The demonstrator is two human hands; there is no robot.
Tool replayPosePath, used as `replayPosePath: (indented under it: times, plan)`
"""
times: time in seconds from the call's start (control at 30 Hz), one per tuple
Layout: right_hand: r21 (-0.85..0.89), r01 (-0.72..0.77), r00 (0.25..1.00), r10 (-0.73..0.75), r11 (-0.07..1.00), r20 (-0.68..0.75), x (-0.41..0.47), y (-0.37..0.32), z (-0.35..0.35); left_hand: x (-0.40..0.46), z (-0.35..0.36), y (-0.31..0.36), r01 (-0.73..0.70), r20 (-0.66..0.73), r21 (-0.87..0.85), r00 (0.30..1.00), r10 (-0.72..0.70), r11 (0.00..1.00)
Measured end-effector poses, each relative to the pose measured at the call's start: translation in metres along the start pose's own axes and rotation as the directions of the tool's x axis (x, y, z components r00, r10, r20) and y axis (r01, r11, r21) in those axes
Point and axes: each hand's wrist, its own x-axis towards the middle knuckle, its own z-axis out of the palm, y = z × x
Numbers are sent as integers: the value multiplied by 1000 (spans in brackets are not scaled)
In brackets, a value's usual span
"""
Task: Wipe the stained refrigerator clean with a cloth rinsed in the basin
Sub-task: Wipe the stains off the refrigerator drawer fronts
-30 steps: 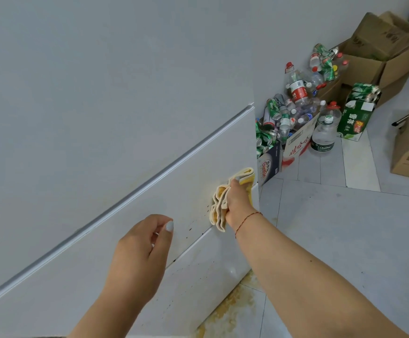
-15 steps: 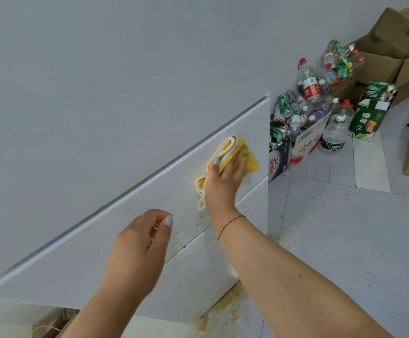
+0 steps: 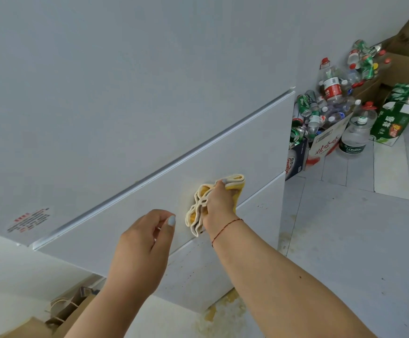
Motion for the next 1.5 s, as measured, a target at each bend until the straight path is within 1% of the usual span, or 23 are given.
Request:
replayPosePath:
  times: [0.07,0.13,0.2,0.27,0.33,0.4,0.47,0.5,0.57,0.63,0.73,0.8,0.9,0.97,1.0,1.03,1.07,1.1,1.17,1.23,1.3,1.37,1.5]
  plan:
    - [-95,220,975,-223,971,-21,-11,1,9,-3,-2,-2,0,-14,-9,1000,-1,1000]
    - [-209,497,867,-492,842,82,-26,4,12,-6,-5,-4,0,-32,-16,999,-1,1000]
    - [-342,731,675,-698,590,239,-38,17,6,-8,-8,-4,0,-41,-18,999,-1,1000]
    - [-426,870,432,-800,248,415,-34,38,-8,-9,-9,-4,0,-46,-26,999,-1,1000]
    - [-488,862,239,-738,-139,631,-14,53,-26,-10,-11,-5,-6,-51,-35,999,4,999]
    - [-465,764,57,-672,-446,738,9,51,-39,-11,-12,-7,-11,-48,-29,999,10,1000]
    - [-458,648,-66,-644,-609,762,23,39,-44,-11,-11,-9,-5,-38,-24,999,4,1000]
    - [-467,602,-92,-638,-647,765,28,34,-45,-12,-11,-11,0,-31,-19,1000,0,1000]
    - [-522,561,-73,-666,-643,742,30,28,-46,-14,-11,-14,16,-24,-14,1000,-16,1000]
    - [-629,572,36,-750,-527,661,29,29,-41,-16,-12,-17,31,-21,-9,999,-31,999]
    - [-738,625,270,-816,-254,511,18,39,-31,-20,-15,-25,49,-21,5,999,-49,999]
    - [-755,654,431,-797,-48,423,11,46,-26,-23,-18,-29,57,-29,9,998,-56,998]
    - [-781,566,661,-711,265,238,5,54,-24,-27,-22,-33,65,-32,6,997,-65,998]
    - [-741,498,767,-627,451,134,1,62,-22,-30,-24,-35,68,-37,0,997,-68,998]
    - [-695,499,795,-592,517,131,-4,67,-22,-31,-25,-37,66,-38,1,997,-66,998]
    - [-659,518,804,-572,545,159,-10,74,-22,-32,-25,-39,63,-39,3,997,-63,998]
    - [-657,552,789,-575,513,215,-18,82,-21,-33,-25,-40,63,-42,5,997,-63,998]
    - [-679,599,751,-592,425,292,-26,90,-22,-34,-25,-42,64,-44,4,997,-64,998]
    - [-695,694,620,-650,190,441,-33,104,-24,-35,-25,-45,68,-42,7,997,-67,998]
    - [-691,723,488,-703,-8,518,-29,104,-25,-36,-25,-46,68,-29,17,997,-67,998]
    - [-682,726,405,-749,-86,525,-19,96,-26,-38,-26,-50,66,-25,7,998,-65,998]
    - [-664,747,402,-773,-34,491,-5,82,-27,-39,-27,-52,67,-26,-8,997,-68,998]
    - [-597,734,580,-756,324,304,19,59,-18,-41,-32,-58,61,-24,-7,998,-61,998]
